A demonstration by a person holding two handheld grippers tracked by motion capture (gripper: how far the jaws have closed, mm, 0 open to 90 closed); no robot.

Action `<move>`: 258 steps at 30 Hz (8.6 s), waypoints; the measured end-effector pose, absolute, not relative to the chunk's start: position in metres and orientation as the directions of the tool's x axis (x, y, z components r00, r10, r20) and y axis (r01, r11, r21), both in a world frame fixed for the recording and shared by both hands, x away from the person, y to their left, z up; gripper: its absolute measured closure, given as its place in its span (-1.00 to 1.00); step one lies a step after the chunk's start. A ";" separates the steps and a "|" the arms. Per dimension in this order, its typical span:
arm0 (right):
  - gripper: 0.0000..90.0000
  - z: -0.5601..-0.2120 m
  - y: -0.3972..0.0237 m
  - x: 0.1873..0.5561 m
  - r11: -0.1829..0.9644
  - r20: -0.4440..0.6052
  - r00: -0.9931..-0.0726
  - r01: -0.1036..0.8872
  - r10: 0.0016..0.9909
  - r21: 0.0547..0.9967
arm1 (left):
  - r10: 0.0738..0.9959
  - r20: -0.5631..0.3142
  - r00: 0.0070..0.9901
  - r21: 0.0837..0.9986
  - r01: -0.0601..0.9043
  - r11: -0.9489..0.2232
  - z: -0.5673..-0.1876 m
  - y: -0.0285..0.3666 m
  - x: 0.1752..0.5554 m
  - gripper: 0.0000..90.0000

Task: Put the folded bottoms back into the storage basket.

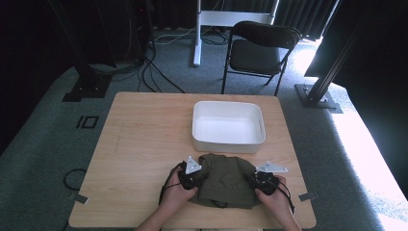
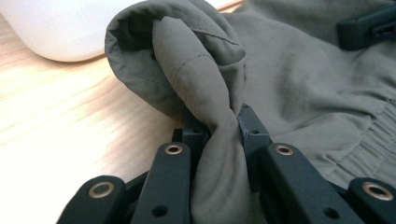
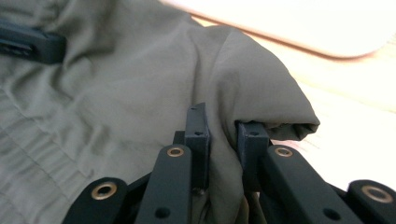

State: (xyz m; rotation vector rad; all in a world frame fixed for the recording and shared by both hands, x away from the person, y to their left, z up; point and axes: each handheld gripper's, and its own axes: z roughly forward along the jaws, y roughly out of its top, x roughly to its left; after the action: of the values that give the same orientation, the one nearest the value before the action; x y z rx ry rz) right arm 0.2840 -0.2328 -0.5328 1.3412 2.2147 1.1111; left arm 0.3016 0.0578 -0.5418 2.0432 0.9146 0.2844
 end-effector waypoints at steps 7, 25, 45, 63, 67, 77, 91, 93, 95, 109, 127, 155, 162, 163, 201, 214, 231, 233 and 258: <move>0.74 -0.511 -0.233 0.274 0.238 0.132 -0.529 0.572 0.838 0.785 | 0.683 -0.155 0.714 0.803 0.494 -0.333 -0.526 0.061 0.296 0.77; 0.74 -0.458 -0.240 0.273 0.168 0.158 -0.550 0.496 0.820 0.852 | 0.655 -0.161 0.739 0.868 0.422 -0.263 -0.467 0.073 0.297 0.78; 0.74 -0.417 -0.246 0.303 0.107 0.167 -0.536 0.442 0.827 0.890 | 0.652 -0.143 0.745 0.898 0.374 -0.231 -0.423 0.069 0.326 0.78; 0.74 -0.379 -0.246 0.347 0.092 0.155 -0.518 0.420 0.841 0.903 | 0.675 -0.159 0.720 0.914 0.366 -0.175 -0.390 0.065 0.365 0.78; 0.74 -0.374 -0.247 0.357 0.087 0.152 -0.504 0.419 0.850 0.904 | 0.681 -0.155 0.715 0.918 0.359 -0.167 -0.387 0.063 0.374 0.78; 0.74 -0.369 -0.248 0.389 0.083 0.155 -0.469 0.448 0.870 0.890 | 0.697 -0.167 0.697 0.910 0.381 -0.163 -0.382 0.057 0.399 0.78; 0.74 -0.381 -0.246 0.432 0.064 0.174 -0.407 0.507 0.897 0.859 | 0.732 -0.186 0.655 0.887 0.432 -0.161 -0.394 0.048 0.436 0.78; 0.74 -0.385 -0.246 0.438 0.061 0.178 -0.399 0.517 0.899 0.854 | 0.738 -0.196 0.645 0.880 0.447 -0.158 -0.398 0.048 0.442 0.78; 0.75 -0.391 -0.245 0.443 0.059 0.185 -0.392 0.532 0.901 0.845 | 0.749 -0.198 0.632 0.871 0.464 -0.161 -0.401 0.046 0.446 0.78; 0.75 -0.431 -0.240 0.470 0.055 0.194 -0.340 0.602 0.920 0.796 | 0.779 -0.215 0.589 0.806 0.557 -0.199 -0.435 0.040 0.475 0.78; 0.74 -0.465 -0.228 0.491 0.088 0.156 -0.293 0.674 0.943 0.734 | 0.821 -0.156 0.549 0.727 0.626 -0.281 -0.464 0.028 0.493 0.78; 0.32 -0.477 -0.225 0.498 0.151 0.098 -0.278 0.748 0.956 0.646 | 0.807 -0.083 0.585 0.709 0.604 -0.364 -0.482 0.021 0.496 0.37; 0.08 -0.476 -0.228 0.496 0.135 0.124 -0.291 0.729 0.949 0.671 | 0.798 -0.040 0.602 0.718 0.572 -0.396 -0.480 0.018 0.494 0.07; 0.00 -0.475 -0.228 0.496 0.136 0.131 -0.301 0.722 0.945 0.679 | 0.803 -0.032 0.596 0.725 0.566 -0.392 -0.479 0.017 0.494 0.00; -0.65 -0.456 -0.225 0.454 0.168 0.106 -0.426 0.557 0.899 0.813 | 0.791 -0.058 0.609 0.880 0.406 -0.247 -0.459 0.043 0.440 -0.65; -0.70 -0.454 -0.225 0.434 0.204 0.077 -0.469 0.519 0.880 0.830 | 0.781 -0.050 0.623 0.896 0.373 -0.240 -0.453 0.054 0.417 -0.65; -0.70 -0.449 -0.234 0.403 0.203 0.061 -0.486 0.471 0.872 0.859 | 0.790 -0.058 0.611 0.904 0.368 -0.218 -0.454 0.077 0.392 -0.65; -0.70 -0.450 -0.235 0.397 0.201 0.061 -0.489 0.465 0.870 0.862 | 0.787 -0.060 0.614 0.905 0.366 -0.216 -0.455 0.080 0.388 -0.65; -0.70 -0.485 -0.252 0.349 0.231 0.042 -0.519 0.450 0.854 0.862 | 0.828 -0.042 0.558 0.882 0.410 -0.231 -0.495 0.121 0.362 -0.65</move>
State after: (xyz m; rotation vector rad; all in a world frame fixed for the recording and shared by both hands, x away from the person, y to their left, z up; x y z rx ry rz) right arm 0.3485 -0.2523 -0.4851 1.1962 2.0672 1.2185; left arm 0.3620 0.1206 -0.4952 1.8466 1.0126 0.5553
